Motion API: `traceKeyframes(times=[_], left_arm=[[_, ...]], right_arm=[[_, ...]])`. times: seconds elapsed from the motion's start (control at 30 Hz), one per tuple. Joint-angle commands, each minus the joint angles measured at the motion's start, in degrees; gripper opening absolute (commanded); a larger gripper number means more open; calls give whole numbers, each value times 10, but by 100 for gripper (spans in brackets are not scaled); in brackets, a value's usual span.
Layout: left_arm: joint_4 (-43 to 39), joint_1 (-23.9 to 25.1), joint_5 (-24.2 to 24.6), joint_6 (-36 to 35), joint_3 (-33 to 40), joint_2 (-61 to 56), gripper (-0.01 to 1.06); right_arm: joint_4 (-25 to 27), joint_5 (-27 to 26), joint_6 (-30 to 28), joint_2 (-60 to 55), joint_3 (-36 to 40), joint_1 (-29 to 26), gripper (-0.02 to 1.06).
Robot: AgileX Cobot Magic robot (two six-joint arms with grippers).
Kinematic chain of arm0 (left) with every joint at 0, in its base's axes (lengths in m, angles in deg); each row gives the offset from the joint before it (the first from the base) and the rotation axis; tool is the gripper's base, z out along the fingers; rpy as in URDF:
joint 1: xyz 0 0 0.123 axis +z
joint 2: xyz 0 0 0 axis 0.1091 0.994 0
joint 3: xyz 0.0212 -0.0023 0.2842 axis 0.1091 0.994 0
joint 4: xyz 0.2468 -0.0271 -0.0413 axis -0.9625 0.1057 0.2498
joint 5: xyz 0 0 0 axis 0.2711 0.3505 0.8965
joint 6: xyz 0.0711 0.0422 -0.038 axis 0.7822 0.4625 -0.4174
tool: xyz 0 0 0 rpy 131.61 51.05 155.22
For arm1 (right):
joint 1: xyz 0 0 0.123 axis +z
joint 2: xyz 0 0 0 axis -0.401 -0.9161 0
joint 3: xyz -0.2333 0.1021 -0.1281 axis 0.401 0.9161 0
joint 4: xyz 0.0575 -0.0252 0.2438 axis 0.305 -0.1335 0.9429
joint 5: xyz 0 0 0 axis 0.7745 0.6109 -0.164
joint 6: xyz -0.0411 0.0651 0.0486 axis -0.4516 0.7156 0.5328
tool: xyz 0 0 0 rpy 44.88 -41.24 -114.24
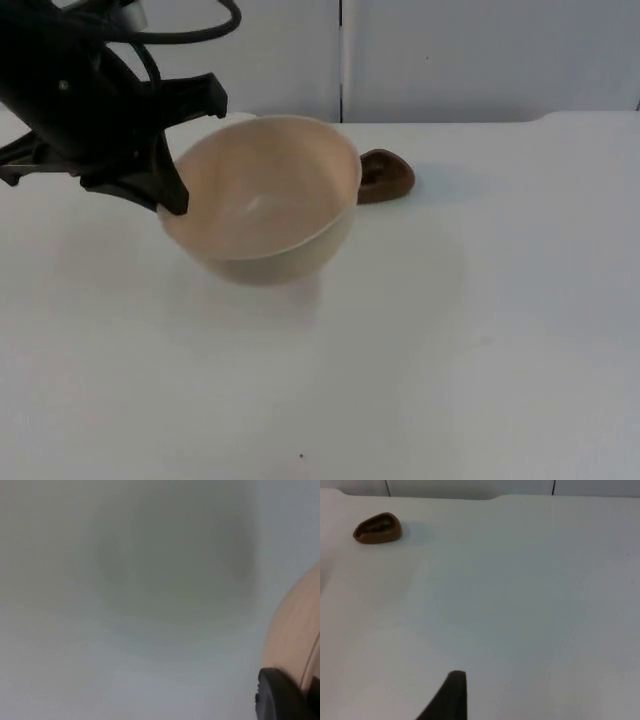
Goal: Pick up the bowl with the left hand and pour the coffee beans from the cup into the bowl with the right hand.
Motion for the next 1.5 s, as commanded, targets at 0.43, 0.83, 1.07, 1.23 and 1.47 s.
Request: traceKeyframes(times=[0.43,0.83,1.07,1.23,1.47], left_arm=[[-135,-14,47,-194,-1,-6,0],[-270,-110,54,-304,-1,-6,0],[-327,-110,67,-367,-1,-6,0],[-333,-110,73,-375,-1,-6,0],[-331,-110,73,-375,-1,-6,0]], right_arm=[[0,-3,-7,2,1,-3,105],[0,-3,-7,2,1,-3,105],[0,-3,-7,2,1,-3,105],[5,-5,-7,2,1,-3,105],[10,-6,-7,2,-2,-3,105]])
